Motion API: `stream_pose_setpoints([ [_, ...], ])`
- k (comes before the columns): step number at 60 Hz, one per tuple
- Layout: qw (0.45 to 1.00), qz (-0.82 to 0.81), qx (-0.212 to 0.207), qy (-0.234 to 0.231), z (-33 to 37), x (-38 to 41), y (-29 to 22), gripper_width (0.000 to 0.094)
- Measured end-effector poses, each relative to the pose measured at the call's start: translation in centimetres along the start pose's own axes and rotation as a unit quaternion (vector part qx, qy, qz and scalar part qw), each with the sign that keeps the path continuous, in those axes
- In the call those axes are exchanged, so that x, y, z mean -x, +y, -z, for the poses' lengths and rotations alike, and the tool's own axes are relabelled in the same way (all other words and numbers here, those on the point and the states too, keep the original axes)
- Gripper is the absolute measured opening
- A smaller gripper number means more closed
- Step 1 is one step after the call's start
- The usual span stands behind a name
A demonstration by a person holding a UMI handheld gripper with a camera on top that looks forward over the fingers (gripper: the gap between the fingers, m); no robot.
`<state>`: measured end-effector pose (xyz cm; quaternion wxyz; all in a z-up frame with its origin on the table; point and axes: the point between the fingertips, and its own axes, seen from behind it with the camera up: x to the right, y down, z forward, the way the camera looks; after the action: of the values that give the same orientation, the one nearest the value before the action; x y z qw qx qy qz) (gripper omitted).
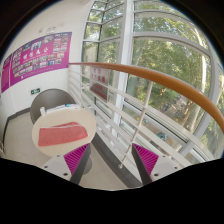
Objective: Fold towel
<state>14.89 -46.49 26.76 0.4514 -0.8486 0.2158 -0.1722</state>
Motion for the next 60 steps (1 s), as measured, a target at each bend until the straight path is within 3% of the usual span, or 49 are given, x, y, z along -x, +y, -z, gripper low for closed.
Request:
stream_pose_setpoints([
  [12, 1.000, 0.007, 0.020, 0.000, -0.6, 0.8, 3.2, 0.0857],
  [22, 0.998, 0.033, 0.045, -0.030, -1.4, 6.1, 8.1, 0.0857],
  [33, 0.986, 0.050, 0.081, -0.134, -1.6, 18.6, 12.9, 0.0856],
  [47, 0.971, 0.082, 0.016, -0.224, -7.3, 37.0, 10.2, 0.0862],
  [60, 0.968, 0.096, 0.012, -0.232, -17.0, 48.6, 8.9, 0.0862],
])
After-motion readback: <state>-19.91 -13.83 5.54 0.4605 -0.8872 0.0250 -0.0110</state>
